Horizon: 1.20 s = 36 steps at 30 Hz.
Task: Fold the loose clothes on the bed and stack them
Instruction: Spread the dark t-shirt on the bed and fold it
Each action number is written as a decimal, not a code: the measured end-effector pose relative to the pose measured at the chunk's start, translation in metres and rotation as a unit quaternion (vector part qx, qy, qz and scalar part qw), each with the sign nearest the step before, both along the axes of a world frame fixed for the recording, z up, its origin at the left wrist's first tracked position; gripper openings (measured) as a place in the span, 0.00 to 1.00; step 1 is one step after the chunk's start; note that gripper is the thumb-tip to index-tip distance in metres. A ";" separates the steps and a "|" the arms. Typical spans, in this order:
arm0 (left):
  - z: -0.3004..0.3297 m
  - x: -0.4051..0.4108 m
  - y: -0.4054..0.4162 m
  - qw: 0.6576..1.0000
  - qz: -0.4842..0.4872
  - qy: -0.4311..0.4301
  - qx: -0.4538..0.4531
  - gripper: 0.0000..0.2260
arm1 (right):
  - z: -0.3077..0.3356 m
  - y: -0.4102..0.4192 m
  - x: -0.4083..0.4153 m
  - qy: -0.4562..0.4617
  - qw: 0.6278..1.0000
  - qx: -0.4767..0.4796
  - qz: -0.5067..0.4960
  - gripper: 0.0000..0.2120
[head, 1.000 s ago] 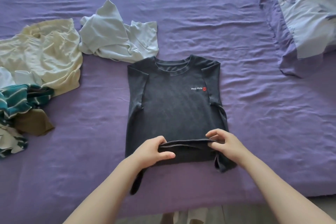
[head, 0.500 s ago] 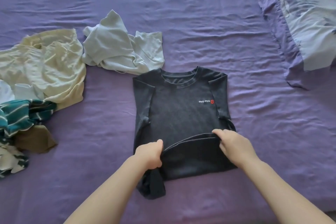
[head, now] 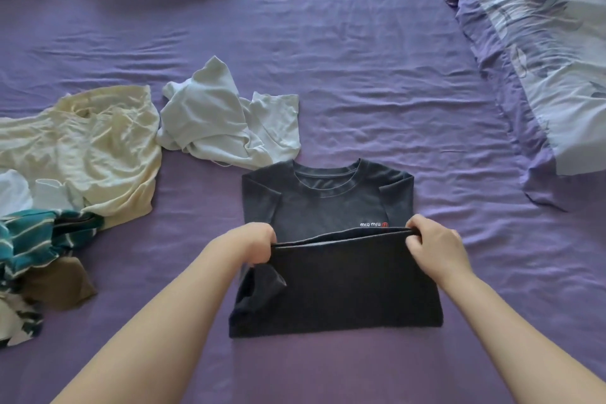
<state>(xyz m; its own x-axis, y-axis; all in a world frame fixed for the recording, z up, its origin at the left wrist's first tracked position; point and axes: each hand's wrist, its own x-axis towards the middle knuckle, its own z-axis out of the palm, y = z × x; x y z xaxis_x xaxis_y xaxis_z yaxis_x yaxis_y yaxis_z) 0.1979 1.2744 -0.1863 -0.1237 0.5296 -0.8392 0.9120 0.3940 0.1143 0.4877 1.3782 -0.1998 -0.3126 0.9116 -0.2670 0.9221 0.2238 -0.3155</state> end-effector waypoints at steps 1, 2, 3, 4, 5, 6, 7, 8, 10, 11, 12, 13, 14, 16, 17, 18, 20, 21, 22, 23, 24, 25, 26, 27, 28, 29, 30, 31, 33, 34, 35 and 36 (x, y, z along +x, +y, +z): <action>0.001 -0.005 0.009 0.999 0.027 0.011 0.014 0.13 | -0.002 0.008 -0.001 0.025 1.000 -0.017 -0.007 0.08; 0.002 -0.009 0.019 0.998 0.056 0.031 0.025 0.15 | -0.004 0.016 -0.002 0.044 0.998 -0.033 -0.009 0.09; 0.002 -0.010 0.027 0.994 0.082 0.058 0.038 0.15 | -0.006 0.024 -0.003 0.059 0.997 -0.042 -0.008 0.09; 0.000 -0.011 0.034 0.989 0.105 0.092 0.057 0.16 | -0.008 0.032 -0.004 0.070 0.996 -0.046 -0.009 0.08; -0.003 -0.009 0.040 0.982 0.124 0.123 0.076 0.16 | -0.010 0.039 -0.006 0.081 0.996 -0.048 -0.012 0.07; -0.005 -0.007 0.044 0.975 0.135 0.146 0.094 0.16 | -0.012 0.045 -0.008 0.090 0.995 -0.048 -0.016 0.07; -0.010 -0.004 0.047 0.971 0.136 0.158 0.115 0.15 | -0.014 0.051 -0.010 0.095 0.994 -0.046 -0.015 0.07; -0.015 -0.001 0.048 0.969 0.126 0.166 0.135 0.15 | -0.016 0.057 -0.013 0.093 0.995 -0.045 -0.008 0.08; -0.027 0.000 0.045 0.967 0.097 0.171 0.164 0.10 | -0.023 0.067 -0.017 0.050 0.997 -0.056 0.031 0.10; -0.033 -0.001 0.042 0.966 0.090 0.168 0.172 0.10 | -0.026 0.070 -0.018 0.001 0.996 -0.056 0.074 0.11; -0.038 -0.003 0.040 0.966 0.089 0.164 0.180 0.10 | -0.028 0.073 -0.019 -0.048 0.991 -0.047 0.118 0.12; -0.042 -0.005 0.038 0.963 0.090 0.160 0.195 0.10 | -0.030 0.077 -0.020 -0.069 0.986 -0.032 0.147 0.11; -0.044 -0.007 0.036 0.956 0.091 0.159 0.228 0.09 | -0.031 0.081 -0.021 -0.055 0.986 -0.014 0.155 0.10; -0.048 -0.012 0.034 0.920 0.070 0.181 0.340 0.04 | -0.034 0.086 -0.025 0.021 0.990 0.034 0.133 0.06; -0.050 -0.014 0.034 0.897 0.058 0.205 0.388 0.04 | -0.036 0.089 -0.027 0.048 0.989 0.066 0.122 0.04; -0.051 -0.017 0.036 0.873 0.061 0.234 0.425 0.05 | -0.038 0.093 -0.030 0.060 0.987 0.098 0.112 0.03; -0.047 -0.023 0.048 0.851 0.105 0.268 0.440 0.10 | -0.039 0.105 -0.041 0.068 0.981 0.154 0.097 0.03; -0.045 -0.027 0.056 0.846 0.116 0.279 0.439 0.13 | -0.040 0.112 -0.046 0.062 0.977 0.177 0.100 0.04; -0.045 -0.032 0.064 0.843 0.117 0.288 0.438 0.13 | -0.041 0.119 -0.050 0.044 0.973 0.200 0.109 0.06; -0.047 -0.035 0.071 0.845 0.108 0.292 0.435 0.10 | -0.043 0.125 -0.054 0.013 0.969 0.217 0.120 0.08; -0.049 -0.037 0.077 0.848 0.096 0.292 0.432 0.09 | -0.045 0.130 -0.057 -0.024 0.965 0.223 0.134 0.10; -0.052 -0.038 0.081 0.852 0.083 0.288 0.430 0.09 | -0.048 0.134 -0.059 -0.055 0.961 0.232 0.144 0.10; -0.056 -0.038 0.085 0.854 0.076 0.285 0.428 0.10 | -0.051 0.136 -0.061 -0.076 0.957 0.238 0.151 0.09; -0.060 -0.038 0.088 0.854 0.079 0.288 0.426 0.10 | -0.054 0.138 -0.064 -0.083 0.954 0.243 0.151 0.08; -0.065 -0.036 0.090 0.850 0.089 0.293 0.428 0.09 | -0.057 0.137 -0.066 -0.081 0.954 0.246 0.152 0.10; -0.068 -0.030 0.092 0.846 0.100 0.297 0.432 0.10 | -0.058 0.134 -0.070 -0.068 0.953 0.249 0.158 0.11; -0.072 -0.021 0.091 0.841 0.099 0.293 0.444 0.12 | -0.059 0.127 -0.075 -0.046 0.951 0.254 0.170 0.11; -0.077 -0.009 0.089 0.840 0.085 0.275 0.461 0.13 | -0.061 0.116 -0.081 -0.025 0.949 0.250 0.189 0.11; -0.088 0.024 0.081 0.853 0.030 0.214 0.476 0.14 | -0.066 0.090 -0.094 -0.016 0.954 0.195 0.228 0.18; -0.092 0.040 0.076 0.868 0.006 0.187 0.461 0.15 | -0.069 0.080 -0.097 -0.023 0.957 0.162 0.239 0.20; -0.096 0.053 0.072 0.884 -0.003 0.168 0.436 0.18 | -0.074 0.072 -0.098 -0.036 0.959 0.135 0.245 0.23; -0.100 0.061 0.068 0.899 0.000 0.161 0.407 0.21 | -0.078 0.069 -0.098 -0.054 0.961 0.111 0.248 0.24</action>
